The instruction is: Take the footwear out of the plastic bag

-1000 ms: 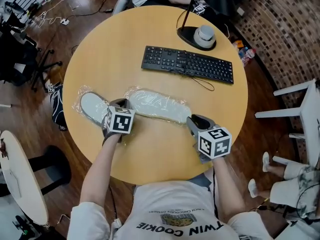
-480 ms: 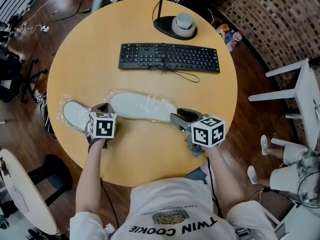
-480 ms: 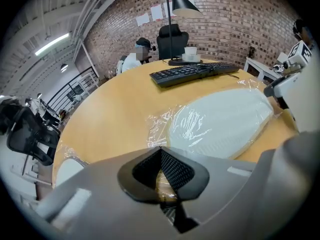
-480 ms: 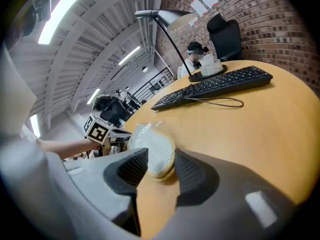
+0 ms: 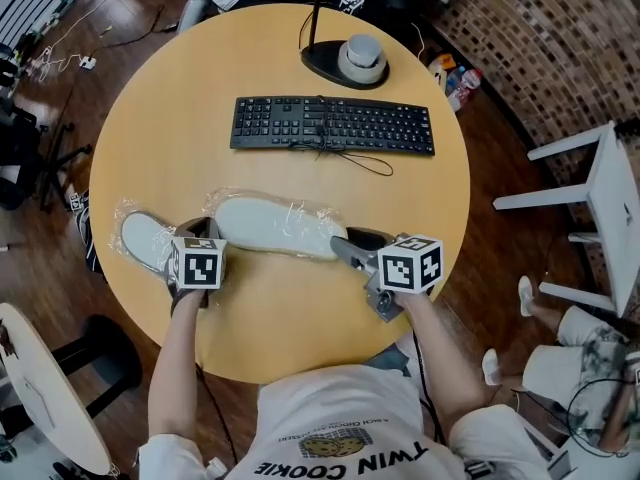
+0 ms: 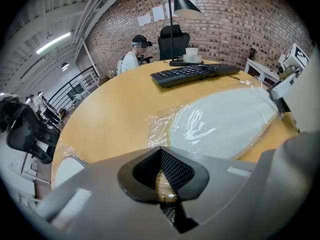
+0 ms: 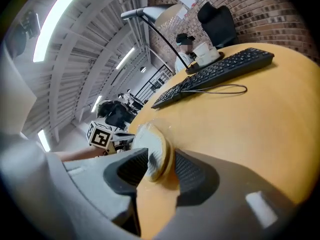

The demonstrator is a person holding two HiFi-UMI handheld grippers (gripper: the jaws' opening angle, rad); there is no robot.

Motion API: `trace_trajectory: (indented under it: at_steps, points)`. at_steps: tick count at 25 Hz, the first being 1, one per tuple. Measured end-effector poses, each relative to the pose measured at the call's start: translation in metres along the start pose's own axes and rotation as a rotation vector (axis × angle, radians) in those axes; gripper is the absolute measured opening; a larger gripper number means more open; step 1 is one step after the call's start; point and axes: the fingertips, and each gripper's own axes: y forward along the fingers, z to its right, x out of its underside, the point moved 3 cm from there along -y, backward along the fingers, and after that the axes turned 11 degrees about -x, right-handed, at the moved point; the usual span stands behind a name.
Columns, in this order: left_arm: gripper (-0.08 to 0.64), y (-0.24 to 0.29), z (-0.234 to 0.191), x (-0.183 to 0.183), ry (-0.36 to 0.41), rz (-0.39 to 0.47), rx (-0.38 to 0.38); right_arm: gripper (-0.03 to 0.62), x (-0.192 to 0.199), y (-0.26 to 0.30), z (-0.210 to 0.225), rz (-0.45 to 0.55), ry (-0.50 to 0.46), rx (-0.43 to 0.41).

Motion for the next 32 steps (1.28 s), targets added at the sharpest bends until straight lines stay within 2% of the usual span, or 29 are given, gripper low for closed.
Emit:
trace_trajectory:
  at_steps: [7,13,21,28,32]
  points:
    - [0.005,0.003,0.0,-0.001,-0.01,0.004,-0.003,0.155,0.008,0.006,0.008,-0.021,0.065,-0.073]
    - [0.005,0.003,-0.001,-0.001,-0.017,0.014,-0.008,0.094,0.005,0.0,0.006,0.051,0.11,-0.116]
    - [0.005,0.002,0.0,-0.002,-0.018,0.015,-0.008,0.089,0.002,-0.009,0.003,0.084,0.1,-0.118]
    - [0.005,0.002,0.0,-0.001,-0.014,0.019,-0.011,0.081,0.011,-0.047,0.019,0.133,0.127,-0.09]
    - [0.005,0.002,-0.001,0.001,-0.012,0.02,-0.012,0.072,0.011,-0.054,0.01,0.186,0.14,-0.15]
